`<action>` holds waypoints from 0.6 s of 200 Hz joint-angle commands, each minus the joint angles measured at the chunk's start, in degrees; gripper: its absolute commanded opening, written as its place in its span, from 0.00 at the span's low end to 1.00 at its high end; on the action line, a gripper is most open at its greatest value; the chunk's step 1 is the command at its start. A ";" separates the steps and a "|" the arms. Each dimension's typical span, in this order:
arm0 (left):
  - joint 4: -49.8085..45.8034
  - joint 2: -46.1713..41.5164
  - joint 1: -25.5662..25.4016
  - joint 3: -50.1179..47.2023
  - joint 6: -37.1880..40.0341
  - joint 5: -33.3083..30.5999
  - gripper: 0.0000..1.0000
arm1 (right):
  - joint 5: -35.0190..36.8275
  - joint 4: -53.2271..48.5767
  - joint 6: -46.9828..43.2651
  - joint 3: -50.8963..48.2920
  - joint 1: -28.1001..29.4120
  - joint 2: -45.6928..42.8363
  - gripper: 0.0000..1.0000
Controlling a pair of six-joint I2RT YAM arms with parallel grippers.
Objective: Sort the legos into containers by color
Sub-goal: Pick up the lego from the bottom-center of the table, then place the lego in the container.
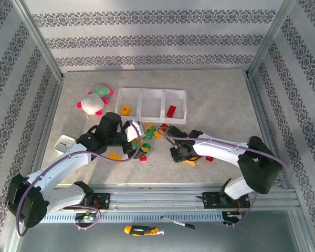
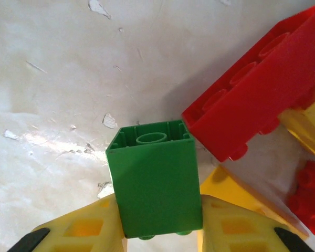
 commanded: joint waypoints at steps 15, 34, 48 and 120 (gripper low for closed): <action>3.63 -3.24 -1.00 -2.88 -3.32 -3.46 0.99 | 1.35 -1.33 -2.58 5.97 -0.57 -4.89 0.30; 4.98 -4.88 -0.98 -4.34 -5.49 -5.72 0.99 | 1.03 0.71 -4.26 9.96 -2.46 -4.46 0.30; 6.99 -6.19 -0.97 -5.82 -7.58 -7.95 0.99 | 1.11 3.54 -5.66 13.33 -4.19 -2.59 0.29; 11.79 -8.82 -0.98 -10.11 -14.13 -18.60 0.99 | 2.63 8.88 -12.04 42.91 -8.73 22.73 0.28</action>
